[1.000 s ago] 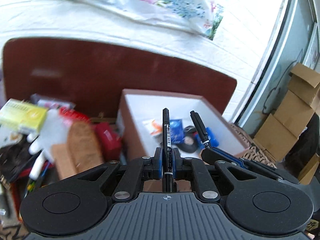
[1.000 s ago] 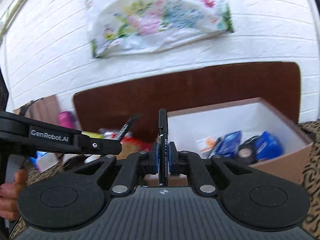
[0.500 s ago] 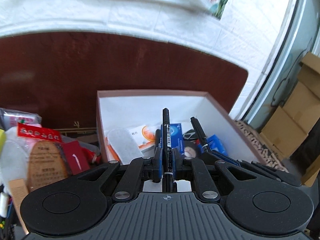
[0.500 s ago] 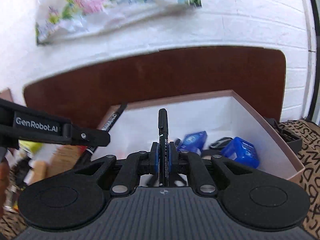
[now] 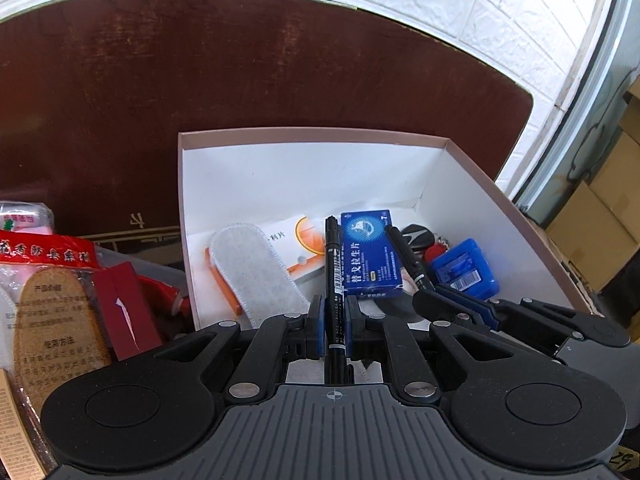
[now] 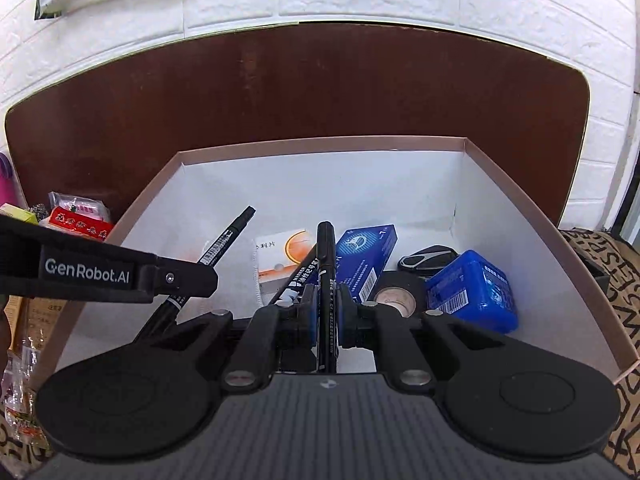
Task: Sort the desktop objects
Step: 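Open both grippers to drop the markers into the brown box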
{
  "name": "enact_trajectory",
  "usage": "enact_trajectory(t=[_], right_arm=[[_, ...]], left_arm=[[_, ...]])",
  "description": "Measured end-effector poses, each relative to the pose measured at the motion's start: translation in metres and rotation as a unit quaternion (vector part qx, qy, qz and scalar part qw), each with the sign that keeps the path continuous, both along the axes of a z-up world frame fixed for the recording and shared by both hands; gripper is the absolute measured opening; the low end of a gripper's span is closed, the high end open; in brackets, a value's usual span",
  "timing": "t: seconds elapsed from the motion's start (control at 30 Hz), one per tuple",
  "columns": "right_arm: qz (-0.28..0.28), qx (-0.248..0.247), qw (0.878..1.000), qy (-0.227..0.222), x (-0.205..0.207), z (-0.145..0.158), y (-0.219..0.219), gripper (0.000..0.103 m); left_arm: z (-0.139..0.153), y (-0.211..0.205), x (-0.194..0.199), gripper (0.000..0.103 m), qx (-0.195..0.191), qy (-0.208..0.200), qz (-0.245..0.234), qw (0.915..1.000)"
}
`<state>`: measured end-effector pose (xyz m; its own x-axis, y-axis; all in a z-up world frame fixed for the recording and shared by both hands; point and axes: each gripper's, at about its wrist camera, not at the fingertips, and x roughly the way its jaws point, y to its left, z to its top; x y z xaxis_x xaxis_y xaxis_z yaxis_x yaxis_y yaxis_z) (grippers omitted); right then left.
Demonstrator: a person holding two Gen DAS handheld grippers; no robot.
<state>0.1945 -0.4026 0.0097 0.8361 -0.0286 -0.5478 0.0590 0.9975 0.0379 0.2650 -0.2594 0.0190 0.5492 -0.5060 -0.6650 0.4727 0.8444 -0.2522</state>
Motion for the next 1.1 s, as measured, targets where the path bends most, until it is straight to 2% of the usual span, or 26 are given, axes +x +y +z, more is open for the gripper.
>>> enact_trajectory(t=[0.03, 0.07, 0.1, 0.13, 0.17, 0.2, 0.27, 0.3, 0.37, 0.4, 0.47, 0.63, 1.1], right_arm=[[0.001, -0.002, 1.0, 0.0, 0.0, 0.0, 0.0, 0.011], [0.001, -0.005, 1.0, -0.003, 0.0, 0.0, 0.001, 0.014], [0.002, -0.009, 1.0, -0.005, -0.002, 0.0, 0.002, 0.026], [0.004, -0.012, 1.0, -0.01, -0.004, 0.001, 0.002, 0.034], [0.004, -0.015, 1.0, -0.016, -0.006, 0.002, 0.002, 0.053], [0.001, -0.021, 1.0, -0.022, -0.009, 0.003, 0.003, 0.065], [-0.002, -0.034, 0.999, -0.038, -0.016, 0.007, 0.004, 0.074], [-0.002, -0.037, 0.998, -0.044, -0.018, 0.009, 0.004, 0.084], [-0.005, -0.04, 0.998, -0.052, -0.025, 0.013, 0.003, 0.098], [-0.006, -0.04, 0.997, -0.059, -0.028, 0.015, 0.002, 0.101], [-0.006, -0.041, 0.997, -0.07, -0.036, 0.02, 0.001, 0.103], [-0.006, -0.045, 0.996, -0.073, -0.047, 0.028, 0.0, 0.103], [-0.006, -0.062, 0.995, -0.083, -0.084, 0.045, 0.004, 0.103]], left_arm=[[0.001, 0.0, -0.001, 0.029, -0.002, -0.001, -0.004, 1.0], [0.002, 0.0, -0.003, 0.032, -0.005, -0.003, -0.007, 1.0], [0.004, 0.0, -0.005, 0.046, -0.008, -0.009, -0.005, 0.9999], [0.006, 0.001, -0.008, 0.073, -0.016, -0.015, -0.008, 0.9997], [0.008, 0.003, -0.01, 0.087, -0.021, -0.019, -0.004, 0.9996], [0.01, 0.005, -0.014, 0.103, -0.028, -0.03, 0.007, 0.9992], [0.016, 0.01, -0.023, 0.103, -0.037, -0.061, 0.027, 0.9971], [0.019, 0.011, -0.026, 0.103, -0.035, -0.067, 0.028, 0.9967], [0.022, 0.012, -0.028, 0.103, -0.032, -0.062, 0.023, 0.9973], [0.023, 0.013, -0.029, 0.103, -0.032, -0.057, 0.023, 0.9976], [0.024, 0.013, -0.032, 0.103, -0.028, -0.055, 0.027, 0.9977], [0.029, 0.015, -0.045, 0.103, -0.006, -0.082, 0.044, 0.9956], [0.047, 0.023, -0.092, 0.103, 0.005, -0.125, 0.05, 0.9909]])
